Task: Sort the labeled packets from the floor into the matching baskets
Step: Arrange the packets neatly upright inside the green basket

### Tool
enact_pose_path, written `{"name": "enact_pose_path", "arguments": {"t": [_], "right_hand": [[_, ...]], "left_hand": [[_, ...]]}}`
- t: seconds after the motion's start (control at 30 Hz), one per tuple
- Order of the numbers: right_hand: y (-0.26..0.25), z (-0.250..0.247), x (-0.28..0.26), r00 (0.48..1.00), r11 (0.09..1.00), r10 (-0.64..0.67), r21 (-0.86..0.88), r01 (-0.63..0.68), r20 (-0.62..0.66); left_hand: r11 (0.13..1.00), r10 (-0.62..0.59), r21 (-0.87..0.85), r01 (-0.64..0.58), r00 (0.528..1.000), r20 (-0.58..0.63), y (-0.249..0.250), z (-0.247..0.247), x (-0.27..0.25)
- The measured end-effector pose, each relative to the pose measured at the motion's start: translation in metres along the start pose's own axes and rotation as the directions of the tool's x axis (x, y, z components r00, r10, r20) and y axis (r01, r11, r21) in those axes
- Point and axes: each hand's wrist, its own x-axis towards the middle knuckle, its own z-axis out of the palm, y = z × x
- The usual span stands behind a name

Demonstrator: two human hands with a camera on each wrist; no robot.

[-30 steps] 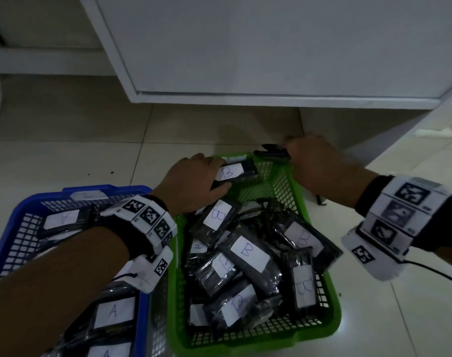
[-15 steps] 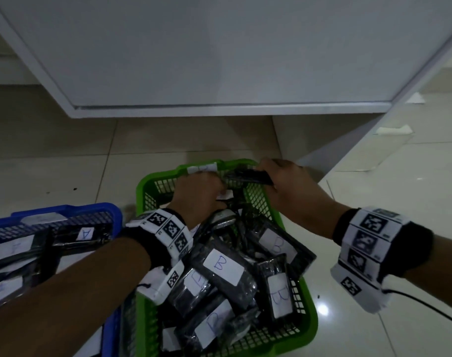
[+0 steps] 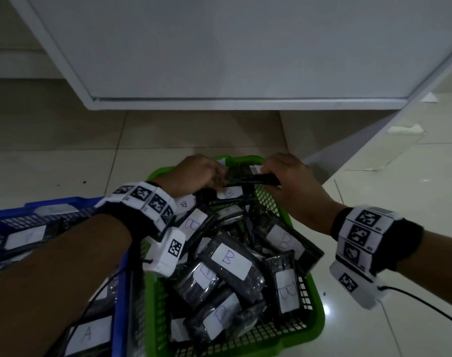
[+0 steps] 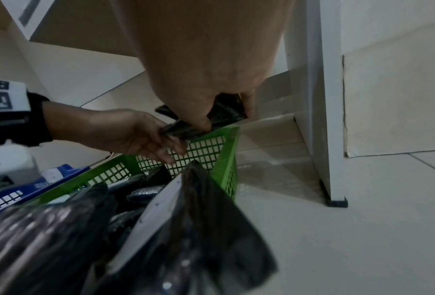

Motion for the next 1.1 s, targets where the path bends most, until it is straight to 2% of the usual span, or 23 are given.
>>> {"name": "enact_pose_path", "arguments": {"t": [0.03, 0.1, 0.2, 0.3, 0.37, 0.43, 0.5, 0.57, 0.63, 0.7, 0.77, 0.83, 0.9, 1.0, 1.1], "right_hand": [[-0.002, 0.0, 0.001, 1.0, 1.0, -0.007, 0.016, 0.008, -0.022], [-0.006, 0.001, 0.003, 0.998, 0.999, -0.019, 0.045, 0.021, -0.053], [-0.003, 0.006, 0.006, 0.999, 0.994, -0.043, 0.102, 0.046, -0.03], [0.005, 0.008, 0.01, 0.998, 0.982, -0.052, 0.186, 0.042, 0.047], [0.008, 0.006, 0.011, 0.997, 0.976, -0.066, 0.211, 0.057, 0.04], [0.009, 0.002, 0.013, 0.998, 0.974, -0.053, 0.22, 0.048, 0.016], [0.008, -0.002, 0.016, 1.0, 0.976, -0.017, 0.215, 0.016, 0.002], [0.006, -0.003, 0.018, 0.999, 0.981, -0.025, 0.192, 0.032, -0.036], [0.004, -0.003, 0.021, 0.994, 0.984, -0.042, 0.169, 0.059, -0.101], [0.003, -0.003, 0.024, 0.981, 0.986, -0.122, 0.096, 0.137, -0.151], [0.005, 0.002, 0.024, 0.961, 0.967, -0.256, -0.036, 0.254, -0.099], [0.011, 0.01, 0.023, 0.947, 0.938, -0.319, -0.131, 0.321, 0.031], [0.014, 0.017, 0.02, 0.939, 0.922, -0.323, -0.184, 0.341, 0.121], [0.008, 0.028, 0.024, 0.913, 0.886, -0.366, -0.234, 0.4, 0.178], [0.0, 0.041, 0.034, 0.909, 0.899, -0.35, -0.192, 0.394, 0.227]], "left_hand": [[0.975, -0.049, -0.216, 0.056, 0.998, 0.038, 0.004, -0.003, -0.004], [0.89, -0.096, -0.437, 0.132, 0.99, 0.103, 0.006, -0.001, -0.012], [0.841, -0.096, -0.534, 0.09, 0.995, 0.016, -0.002, 0.009, -0.018], [0.827, -0.132, -0.547, 0.131, 0.991, 0.037, -0.012, 0.014, -0.02], [0.864, -0.156, -0.489, 0.12, 0.987, -0.034, -0.015, 0.016, -0.02], [0.914, -0.147, -0.4, 0.065, 0.973, -0.177, -0.019, 0.019, -0.018], [0.976, -0.059, -0.218, -0.007, 0.954, -0.293, -0.025, 0.021, -0.017], [0.993, 0.107, 0.074, -0.087, 0.93, -0.352, -0.031, 0.022, -0.016], [0.922, 0.279, 0.357, -0.148, 0.894, -0.35, -0.034, 0.023, -0.017], [0.794, 0.403, 0.587, -0.154, 0.857, -0.321, -0.034, 0.025, -0.015], [0.691, 0.428, 0.716, -0.102, 0.855, -0.292, -0.034, 0.024, -0.01], [0.638, 0.391, 0.769, -0.051, 0.881, -0.266, -0.031, 0.02, -0.005], [0.628, 0.356, 0.776, -0.057, 0.908, -0.22, -0.026, 0.014, -0.004], [0.58, 0.365, 0.812, -0.065, 0.912, -0.188, -0.02, -0.005, -0.008], [0.544, 0.333, 0.839, 0.023, 0.912, -0.241, -0.019, -0.024, -0.018]]}}
